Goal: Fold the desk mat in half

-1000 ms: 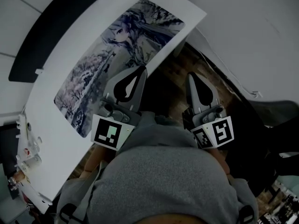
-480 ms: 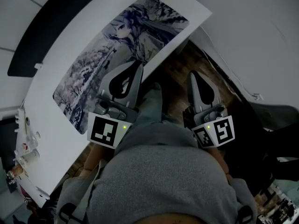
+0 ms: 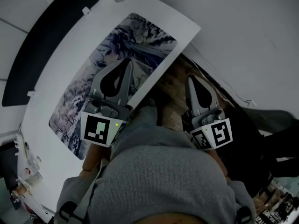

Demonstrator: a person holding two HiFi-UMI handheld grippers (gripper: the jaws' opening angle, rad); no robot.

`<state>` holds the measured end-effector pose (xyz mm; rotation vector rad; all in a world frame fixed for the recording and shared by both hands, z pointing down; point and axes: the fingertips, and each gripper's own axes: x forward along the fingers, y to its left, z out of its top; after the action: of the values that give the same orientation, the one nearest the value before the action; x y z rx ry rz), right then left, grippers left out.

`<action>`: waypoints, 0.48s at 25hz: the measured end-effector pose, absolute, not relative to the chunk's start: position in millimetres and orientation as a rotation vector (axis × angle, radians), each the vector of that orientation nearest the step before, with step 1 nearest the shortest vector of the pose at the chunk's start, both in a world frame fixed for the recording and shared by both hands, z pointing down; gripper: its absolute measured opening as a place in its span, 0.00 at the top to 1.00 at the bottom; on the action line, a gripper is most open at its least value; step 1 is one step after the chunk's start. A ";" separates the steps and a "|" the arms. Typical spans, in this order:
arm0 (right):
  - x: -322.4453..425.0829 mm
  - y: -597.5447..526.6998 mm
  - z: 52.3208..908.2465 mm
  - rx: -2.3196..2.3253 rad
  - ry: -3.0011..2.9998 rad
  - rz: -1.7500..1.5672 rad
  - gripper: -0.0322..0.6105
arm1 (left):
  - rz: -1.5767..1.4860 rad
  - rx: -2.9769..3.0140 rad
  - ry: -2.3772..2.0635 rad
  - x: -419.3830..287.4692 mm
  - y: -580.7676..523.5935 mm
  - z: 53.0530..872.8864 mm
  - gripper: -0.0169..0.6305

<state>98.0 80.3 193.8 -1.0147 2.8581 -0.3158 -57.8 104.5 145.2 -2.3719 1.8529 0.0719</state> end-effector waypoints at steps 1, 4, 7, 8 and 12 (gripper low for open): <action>94.5 69.5 193.5 -1.018 2.862 -0.316 0.95 | 0.073 -2.372 1.859 -62.9 93.3 145.3 0.97; 82.0 39.9 197.5 -1.016 2.879 -0.332 0.95 | 0.110 -2.371 1.873 -76.3 61.4 145.9 0.97; 70.6 14.3 207.8 -1.011 2.911 -0.366 0.95 | 0.118 -2.390 1.926 -88.7 38.3 157.1 0.97; 66.7 6.1 211.7 -1.011 2.922 -0.379 0.95 | 0.119 -2.395 1.944 -93.5 31.7 161.3 0.97; 51.4 -22.5 227.7 -1.004 2.964 -0.411 0.95 | 0.090 -2.444 2.035 -114.0 11.1 186.9 0.97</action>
<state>51.4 -22.5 227.7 -1.0040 2.9636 -0.4105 -114.0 11.1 186.9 -2.4436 2.0346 0.0897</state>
